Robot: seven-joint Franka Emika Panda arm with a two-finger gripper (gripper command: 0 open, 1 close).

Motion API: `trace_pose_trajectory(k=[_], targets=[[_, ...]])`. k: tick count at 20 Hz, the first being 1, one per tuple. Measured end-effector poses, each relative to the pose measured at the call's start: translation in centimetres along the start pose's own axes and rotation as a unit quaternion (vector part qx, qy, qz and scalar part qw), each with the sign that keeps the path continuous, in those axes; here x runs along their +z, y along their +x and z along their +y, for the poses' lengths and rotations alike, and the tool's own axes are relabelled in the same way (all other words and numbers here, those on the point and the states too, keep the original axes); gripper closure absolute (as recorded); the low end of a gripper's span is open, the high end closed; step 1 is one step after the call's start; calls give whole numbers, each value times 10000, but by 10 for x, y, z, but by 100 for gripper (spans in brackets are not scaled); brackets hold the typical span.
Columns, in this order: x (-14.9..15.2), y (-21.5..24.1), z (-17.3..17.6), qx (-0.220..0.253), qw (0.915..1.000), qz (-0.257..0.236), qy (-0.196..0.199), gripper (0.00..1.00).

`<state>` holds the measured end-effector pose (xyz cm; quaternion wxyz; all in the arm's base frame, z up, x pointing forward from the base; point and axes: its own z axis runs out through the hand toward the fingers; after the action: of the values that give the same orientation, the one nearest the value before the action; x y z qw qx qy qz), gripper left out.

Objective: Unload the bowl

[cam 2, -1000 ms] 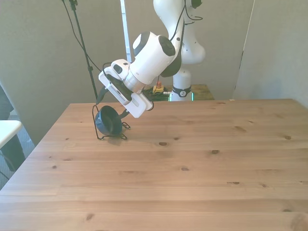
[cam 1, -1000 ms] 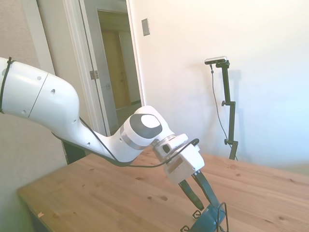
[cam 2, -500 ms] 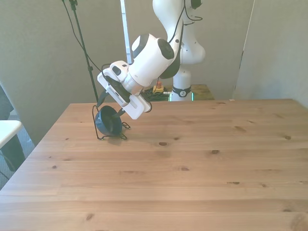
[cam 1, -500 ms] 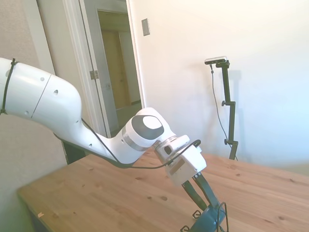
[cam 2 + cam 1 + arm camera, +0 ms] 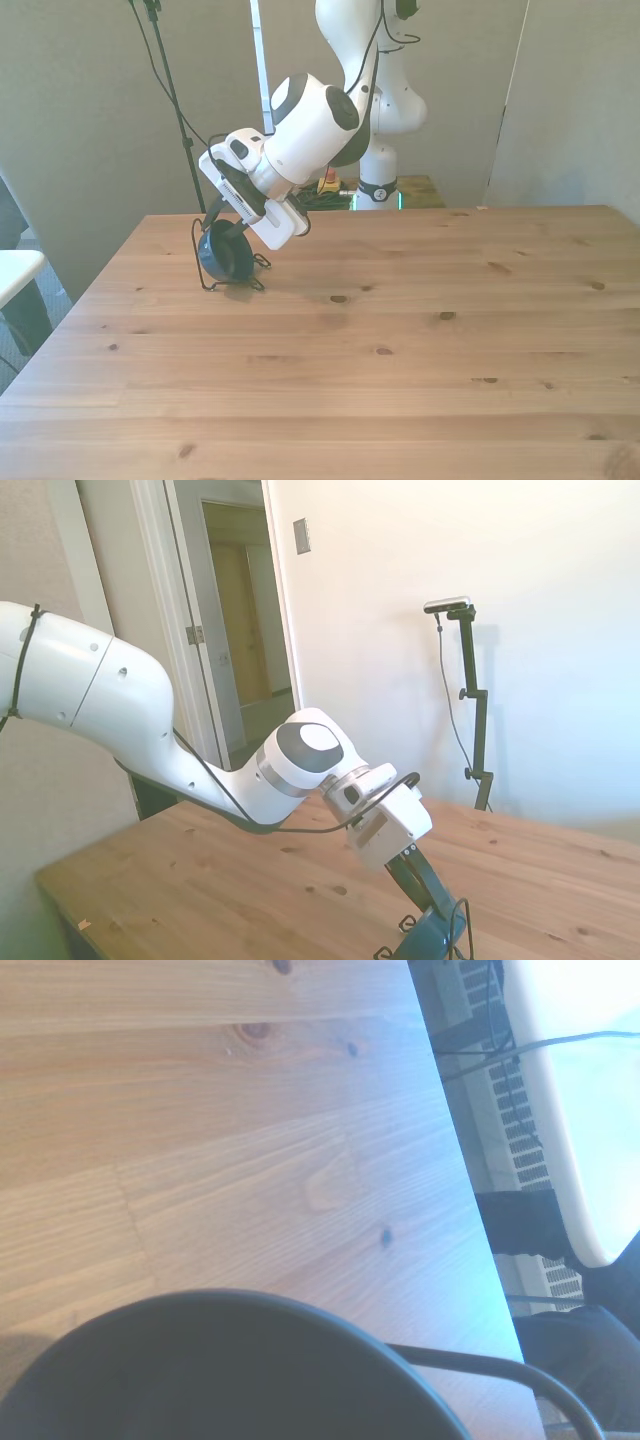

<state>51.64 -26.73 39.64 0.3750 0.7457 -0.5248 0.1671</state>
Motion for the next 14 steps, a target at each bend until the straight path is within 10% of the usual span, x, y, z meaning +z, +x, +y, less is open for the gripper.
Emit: trace_pose_trajectory(k=[14], targets=[[-10, -6, -6, -78, 9965, 503, -663, 100]])
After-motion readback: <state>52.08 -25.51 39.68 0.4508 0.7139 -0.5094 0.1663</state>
